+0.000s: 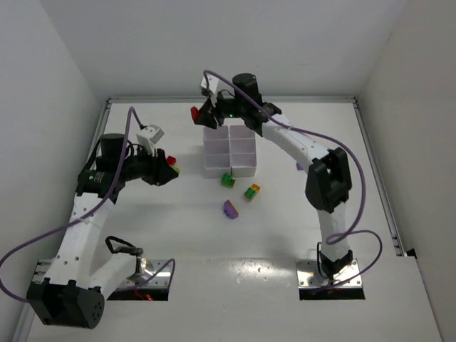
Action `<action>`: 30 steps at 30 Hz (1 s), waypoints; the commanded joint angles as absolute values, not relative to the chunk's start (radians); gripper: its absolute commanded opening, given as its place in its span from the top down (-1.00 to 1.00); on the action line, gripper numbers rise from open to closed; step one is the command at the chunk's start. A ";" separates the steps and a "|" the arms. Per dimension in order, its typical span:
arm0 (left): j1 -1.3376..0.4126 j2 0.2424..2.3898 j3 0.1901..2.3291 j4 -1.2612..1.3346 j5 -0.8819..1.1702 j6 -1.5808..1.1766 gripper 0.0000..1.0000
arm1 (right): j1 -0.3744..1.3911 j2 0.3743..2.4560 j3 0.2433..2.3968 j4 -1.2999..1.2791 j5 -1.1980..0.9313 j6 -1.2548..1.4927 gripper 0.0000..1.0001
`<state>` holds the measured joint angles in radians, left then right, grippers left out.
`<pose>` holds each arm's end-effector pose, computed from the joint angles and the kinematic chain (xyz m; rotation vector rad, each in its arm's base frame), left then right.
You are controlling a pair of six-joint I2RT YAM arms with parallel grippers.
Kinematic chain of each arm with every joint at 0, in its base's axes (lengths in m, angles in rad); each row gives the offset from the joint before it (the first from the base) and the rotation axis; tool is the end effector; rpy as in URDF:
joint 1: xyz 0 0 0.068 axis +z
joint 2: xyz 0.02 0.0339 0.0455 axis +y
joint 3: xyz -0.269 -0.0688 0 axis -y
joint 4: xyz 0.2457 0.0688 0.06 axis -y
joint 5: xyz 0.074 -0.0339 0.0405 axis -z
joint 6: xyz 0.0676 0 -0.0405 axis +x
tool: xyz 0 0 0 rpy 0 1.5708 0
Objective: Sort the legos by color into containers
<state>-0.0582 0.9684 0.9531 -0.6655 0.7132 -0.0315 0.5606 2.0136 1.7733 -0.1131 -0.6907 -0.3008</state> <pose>0.2085 -0.0564 0.3126 0.4108 2.1456 -0.8465 0.4061 0.3058 0.3127 -1.2061 1.5026 0.8354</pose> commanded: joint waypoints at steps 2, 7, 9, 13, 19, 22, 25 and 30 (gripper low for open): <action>-0.055 1.035 1.043 -0.819 0.404 0.073 1.00 | 0.621 2.217 2.113 -0.126 -0.611 0.029 1.00; -0.009 1.060 1.075 -0.890 0.340 0.219 1.00 | 0.679 2.306 2.186 -0.147 -0.597 0.051 1.00; -0.009 1.060 1.075 -0.914 0.341 0.297 0.99 | 0.693 2.319 2.186 -0.147 -0.597 0.042 1.00; 0.015 1.124 1.062 -0.971 0.370 0.457 0.96 | 0.724 2.358 2.186 -0.176 -0.597 0.032 1.00; 0.038 1.097 0.967 -0.940 0.397 0.603 0.94 | 0.742 2.430 2.195 -0.247 -0.519 -0.012 1.00; 0.038 1.109 0.945 -0.940 0.446 0.667 0.94 | 0.752 2.457 2.195 -0.273 -0.471 -0.021 1.00; 0.038 1.130 0.922 -0.940 0.469 0.709 0.91 | 0.752 2.477 2.195 -0.282 -0.434 -0.032 1.00; 0.038 1.164 0.876 -0.902 0.454 0.739 0.85 | 0.752 2.514 2.215 -0.307 -0.413 -0.041 1.00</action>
<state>0.0322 1.1450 0.9016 -0.9367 0.4377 0.6773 0.7441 2.5103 2.1574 -0.3019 -0.4427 -0.0269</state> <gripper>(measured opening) 0.415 0.372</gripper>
